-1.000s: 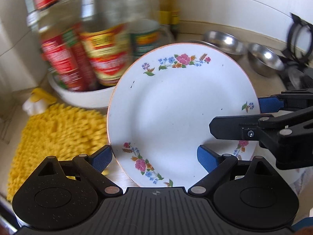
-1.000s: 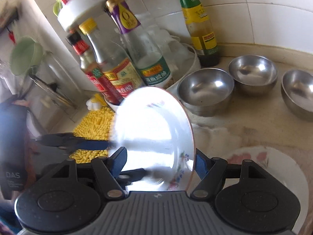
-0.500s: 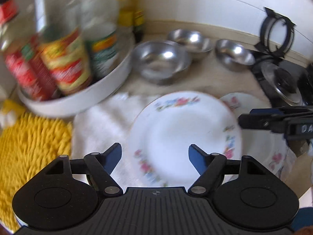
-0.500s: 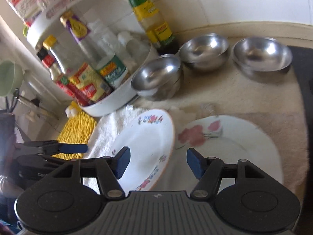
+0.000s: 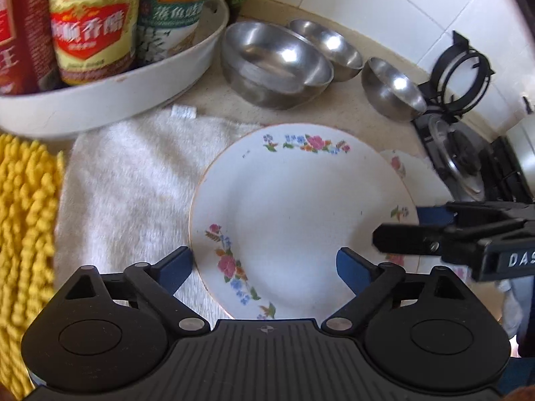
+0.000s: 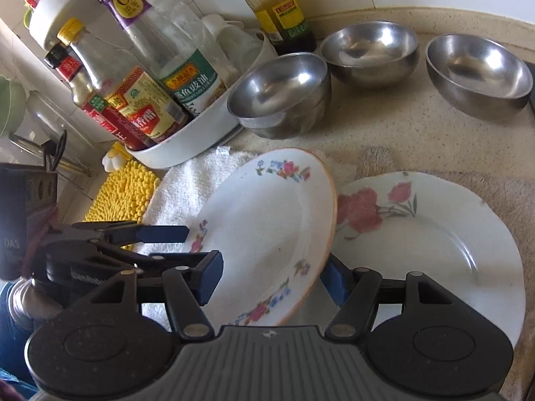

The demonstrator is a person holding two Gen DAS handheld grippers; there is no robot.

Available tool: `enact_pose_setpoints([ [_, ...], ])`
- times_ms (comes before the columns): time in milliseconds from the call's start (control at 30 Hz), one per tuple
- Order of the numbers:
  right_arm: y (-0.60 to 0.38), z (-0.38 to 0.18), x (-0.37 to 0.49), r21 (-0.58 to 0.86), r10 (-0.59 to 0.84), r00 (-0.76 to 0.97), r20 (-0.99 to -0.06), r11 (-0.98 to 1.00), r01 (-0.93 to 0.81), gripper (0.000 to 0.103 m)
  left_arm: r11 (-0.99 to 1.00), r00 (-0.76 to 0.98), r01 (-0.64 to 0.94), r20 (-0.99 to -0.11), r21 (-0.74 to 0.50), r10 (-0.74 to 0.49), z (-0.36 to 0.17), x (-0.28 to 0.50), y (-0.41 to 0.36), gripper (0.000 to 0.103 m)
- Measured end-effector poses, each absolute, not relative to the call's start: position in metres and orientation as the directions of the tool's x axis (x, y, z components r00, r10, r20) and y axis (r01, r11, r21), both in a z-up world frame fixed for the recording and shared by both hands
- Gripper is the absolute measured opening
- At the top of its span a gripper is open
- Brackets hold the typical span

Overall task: Organize plates and bowls
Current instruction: 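Lower the small plate onto the pink-flowered plates and open both grippers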

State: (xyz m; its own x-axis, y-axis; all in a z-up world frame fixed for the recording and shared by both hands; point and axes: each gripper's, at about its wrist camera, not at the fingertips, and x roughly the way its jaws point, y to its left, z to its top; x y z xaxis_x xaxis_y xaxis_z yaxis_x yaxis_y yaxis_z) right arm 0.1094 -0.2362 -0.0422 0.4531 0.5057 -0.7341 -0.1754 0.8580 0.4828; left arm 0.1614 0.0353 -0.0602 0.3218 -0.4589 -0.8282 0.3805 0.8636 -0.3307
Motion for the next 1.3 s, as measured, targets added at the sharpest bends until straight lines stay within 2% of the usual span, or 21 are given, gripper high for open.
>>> enact_pose_setpoints([
  [167, -0.233, -0.04, 0.108, 0.451, 0.485, 0.458, -0.745, 0.872, -0.191, 0.068, 0.828, 0.312, 0.395, -0.789, -0.399, -0.529, -0.063, 0.175, 0.041, 0.096],
  [367, -0.247, -0.025, 0.093, 0.464, 0.493, 0.483, -0.724, 0.866, -0.187, 0.066, 0.825, 0.316, 0.458, -0.806, -0.333, -0.501, -0.056, 0.161, 0.021, 0.094],
  [400, -0.249, -0.022, 0.09, 0.439, 0.472, 0.495, -0.73, 0.878, -0.189, 0.066, 0.792, 0.298, 0.479, -0.778, -0.379, -0.553, -0.052, 0.16, 0.02, 0.075],
  [433, -0.252, -0.02, 0.087, 0.408, 0.442, 0.508, -0.739, 0.894, -0.185, 0.066, 0.756, 0.252, 0.491, -0.759, -0.434, -0.6, -0.049, 0.161, 0.015, 0.051],
  [467, -0.256, -0.021, 0.087, 0.381, 0.411, 0.51, -0.756, 0.909, -0.168, 0.066, 0.745, 0.231, 0.5, -0.76, -0.443, -0.607, -0.046, 0.16, 0.008, 0.046],
  [500, -0.262, -0.024, 0.089, 0.38, 0.402, 0.498, -0.768, 0.913, -0.149, 0.066, 0.749, 0.249, 0.528, -0.771, -0.4, -0.587, -0.042, 0.157, 0.002, 0.053],
  [533, -0.267, -0.029, 0.091, 0.4, 0.408, 0.493, -0.769, 0.908, -0.127, 0.066, 0.757, 0.272, 0.54, -0.775, -0.368, -0.57, -0.041, 0.154, -0.001, 0.071],
  [567, -0.27, -0.032, 0.092, 0.42, 0.42, 0.486, -0.766, 0.9, -0.115, 0.066, 0.763, 0.281, 0.528, -0.771, -0.372, -0.571, -0.042, 0.154, 0.001, 0.078],
  [600, -0.27, -0.034, 0.094, 0.43, 0.428, 0.484, -0.763, 0.896, -0.114, 0.066, 0.763, 0.278, 0.51, -0.764, -0.396, -0.582, -0.044, 0.157, 0.006, 0.08],
  [633, -0.269, -0.035, 0.095, 0.435, 0.432, 0.488, -0.758, 0.893, -0.115, 0.066, 0.773, 0.285, 0.483, -0.761, -0.411, -0.583, -0.045, 0.16, 0.013, 0.077],
  [733, -0.261, -0.038, 0.098, 0.459, 0.468, 0.475, -0.745, 0.877, -0.145, 0.066, 0.828, 0.334, 0.415, -0.783, -0.378, -0.525, -0.049, 0.173, 0.029, 0.08],
  [800, -0.256, -0.039, 0.1, 0.463, 0.482, 0.468, -0.741, 0.871, -0.164, 0.066, 0.832, 0.3, 0.401, -0.804, -0.383, -0.514, -0.056, 0.179, 0.033, 0.079],
  [933, -0.25, -0.04, 0.102, 0.469, 0.502, 0.45, -0.738, 0.862, -0.192, 0.065, 0.821, 0.288, 0.423, -0.802, -0.384, -0.524, -0.06, 0.178, 0.026, 0.093],
  [1000, -0.248, -0.037, 0.101, 0.463, 0.502, 0.45, -0.739, 0.863, -0.203, 0.065, 0.809, 0.282, 0.439, -0.795, -0.39, -0.537, -0.059, 0.178, 0.021, 0.093],
  [1033, -0.248, -0.034, 0.099, 0.462, 0.503, 0.455, -0.735, 0.862, -0.207, 0.065, 0.796, 0.273, 0.452, -0.787, -0.403, -0.553, -0.057, 0.177, 0.018, 0.084],
  [1067, -0.25, -0.031, 0.097, 0.452, 0.494, 0.467, -0.733, 0.868, -0.208, 0.065, 0.76, 0.24, 0.479, -0.768, -0.439, -0.594, -0.055, 0.176, 0.014, 0.068],
  [1100, -0.252, -0.029, 0.095, 0.441, 0.484, 0.475, -0.735, 0.873, -0.208, 0.065, 0.723, 0.177, 0.485, -0.755, -0.491, -0.631, -0.055, 0.176, 0.009, 0.041],
  [1133, -0.255, -0.028, 0.094, 0.422, 0.462, 0.479, -0.746, 0.885, -0.196, 0.065, 0.721, 0.162, 0.486, -0.76, -0.494, -0.63, -0.054, 0.175, 0.005, 0.042],
  [1167, -0.257, -0.03, 0.094, 0.393, 0.428, 0.48, -0.766, 0.902, -0.177, 0.065, 0.73, 0.184, 0.5, -0.767, -0.465, -0.614, -0.052, 0.173, 0.002, 0.048],
  [1200, -0.258, -0.034, 0.096, 0.369, 0.4, 0.477, -0.783, 0.915, -0.161, 0.063, 0.734, 0.193, 0.501, -0.767, -0.459, -0.611, -0.052, 0.173, 0.002, 0.058],
  [1300, -0.259, -0.034, 0.098, 0.365, 0.39, 0.493, -0.778, 0.919, -0.151, 0.063, 0.734, 0.207, 0.469, -0.747, -0.491, -0.632, -0.052, 0.177, 0.015, 0.072],
])
